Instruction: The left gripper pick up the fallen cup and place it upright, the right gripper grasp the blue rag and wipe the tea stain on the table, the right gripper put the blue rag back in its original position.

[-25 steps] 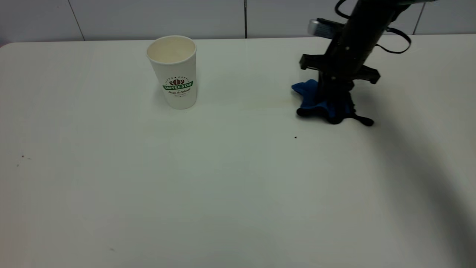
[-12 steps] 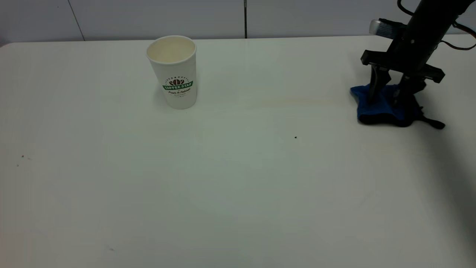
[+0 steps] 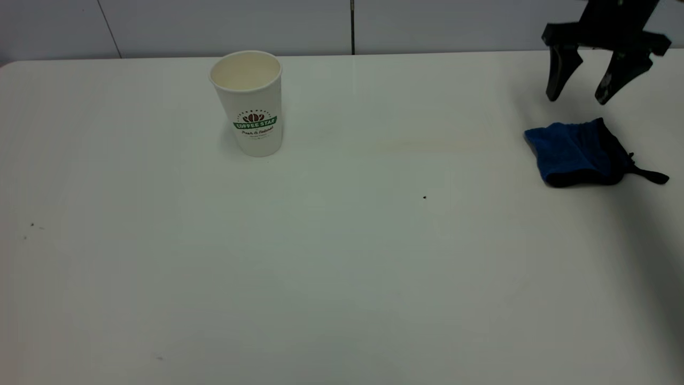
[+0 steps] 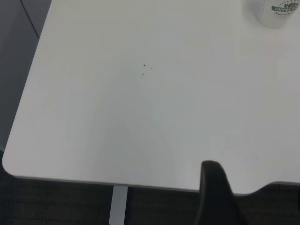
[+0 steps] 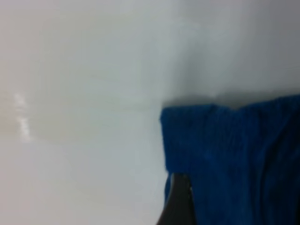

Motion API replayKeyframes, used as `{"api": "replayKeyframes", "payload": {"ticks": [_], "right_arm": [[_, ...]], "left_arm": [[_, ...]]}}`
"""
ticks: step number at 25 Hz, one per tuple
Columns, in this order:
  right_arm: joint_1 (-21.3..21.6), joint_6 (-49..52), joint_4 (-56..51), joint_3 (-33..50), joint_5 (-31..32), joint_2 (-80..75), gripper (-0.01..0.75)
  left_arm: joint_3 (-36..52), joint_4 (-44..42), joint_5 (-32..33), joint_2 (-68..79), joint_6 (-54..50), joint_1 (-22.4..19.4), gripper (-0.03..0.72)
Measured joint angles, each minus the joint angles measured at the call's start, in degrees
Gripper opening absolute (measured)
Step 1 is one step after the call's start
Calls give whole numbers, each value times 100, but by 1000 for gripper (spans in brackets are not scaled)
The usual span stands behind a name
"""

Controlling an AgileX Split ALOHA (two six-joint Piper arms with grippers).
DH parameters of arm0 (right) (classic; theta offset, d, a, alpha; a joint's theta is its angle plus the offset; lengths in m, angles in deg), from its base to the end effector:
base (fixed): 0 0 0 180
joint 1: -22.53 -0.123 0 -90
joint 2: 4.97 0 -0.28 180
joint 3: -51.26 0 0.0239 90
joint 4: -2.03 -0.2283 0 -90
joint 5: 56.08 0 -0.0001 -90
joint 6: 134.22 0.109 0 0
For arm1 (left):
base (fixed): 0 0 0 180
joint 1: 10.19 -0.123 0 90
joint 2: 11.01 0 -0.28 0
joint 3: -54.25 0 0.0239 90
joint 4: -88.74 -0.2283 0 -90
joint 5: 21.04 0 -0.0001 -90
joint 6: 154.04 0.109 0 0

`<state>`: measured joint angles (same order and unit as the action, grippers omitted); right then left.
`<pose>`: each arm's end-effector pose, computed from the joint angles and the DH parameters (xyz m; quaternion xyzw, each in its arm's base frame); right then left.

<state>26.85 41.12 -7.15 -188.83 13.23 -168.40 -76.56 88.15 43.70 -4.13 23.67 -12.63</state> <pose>0.5099 -0.0222 0.0666 0.0205 0.9948 0.0713 0.0697 -0.0084 0.0007 0.2479 -0.0363 0.8688 0.0058 0.4939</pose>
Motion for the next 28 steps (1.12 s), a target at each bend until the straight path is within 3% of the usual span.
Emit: {"api": "replayKeyframes", "payload": {"ticks": [8, 13, 28], "right_arm": [[-619, -64, 49, 2876, 19, 3112, 725], [-996, 67, 153, 4356, 62, 5484, 670], [-1002, 164, 164, 8580, 158, 10401, 640]], "left_arm": [[0, 0, 0, 0, -5, 0, 452], [0, 0, 0, 0, -9, 0, 452], [0, 0, 0, 0, -9, 0, 452]]}}
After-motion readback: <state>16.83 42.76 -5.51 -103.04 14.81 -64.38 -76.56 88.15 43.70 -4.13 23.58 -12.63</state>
